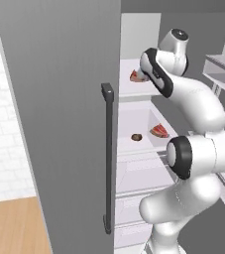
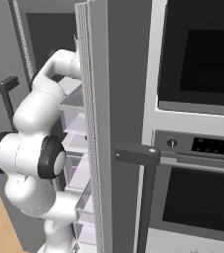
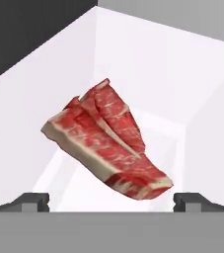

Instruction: Place one mushroom and one steak in each tupperware on the nearby counter, to pack two identical lunches.

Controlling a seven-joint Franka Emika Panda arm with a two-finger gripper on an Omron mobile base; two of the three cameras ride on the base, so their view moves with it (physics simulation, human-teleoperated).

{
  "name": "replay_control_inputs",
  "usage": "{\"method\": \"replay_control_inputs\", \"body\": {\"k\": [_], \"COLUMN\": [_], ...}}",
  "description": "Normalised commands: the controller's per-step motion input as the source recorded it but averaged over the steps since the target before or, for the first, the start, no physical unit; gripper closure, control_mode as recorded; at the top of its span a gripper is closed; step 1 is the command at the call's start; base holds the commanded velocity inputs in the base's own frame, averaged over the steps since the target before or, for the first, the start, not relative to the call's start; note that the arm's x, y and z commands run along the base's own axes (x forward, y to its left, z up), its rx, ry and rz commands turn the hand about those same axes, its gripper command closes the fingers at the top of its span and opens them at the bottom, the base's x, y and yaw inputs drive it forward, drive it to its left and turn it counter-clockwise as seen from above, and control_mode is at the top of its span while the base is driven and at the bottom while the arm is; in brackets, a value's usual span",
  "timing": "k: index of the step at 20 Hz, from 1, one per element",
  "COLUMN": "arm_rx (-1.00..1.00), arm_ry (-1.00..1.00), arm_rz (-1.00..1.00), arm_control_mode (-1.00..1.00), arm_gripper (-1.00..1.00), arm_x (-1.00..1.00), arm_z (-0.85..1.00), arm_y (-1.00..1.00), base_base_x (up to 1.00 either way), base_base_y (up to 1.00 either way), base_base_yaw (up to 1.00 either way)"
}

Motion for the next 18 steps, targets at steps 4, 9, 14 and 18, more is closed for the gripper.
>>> {"method": "replay_control_inputs", "body": {"k": [4, 9, 14, 18], "arm_rx": [-0.03, -0.01, -0.06, -0.11], "arm_ry": [0.15, 0.03, 0.08, 0.14], "arm_rz": [0.01, 0.02, 0.07, 0.05], "arm_control_mode": [-1.0, -1.0, -1.0, -1.0], "arm_gripper": [-1.0, -1.0, -1.0, -1.0], "arm_x": [0.71, 0.63, -0.03, 0.0], "arm_z": [-0.18, -0.07, -0.15, -0.58], "arm_y": [0.0, -0.01, 0.0, 0.01], "base_base_x": [0.0, 0.0, 0.0, 0.0], "base_base_y": [0.0, 0.0, 0.0, 0.0], "base_base_yaw": [0.0, 0.0, 0.0, 0.0]}}
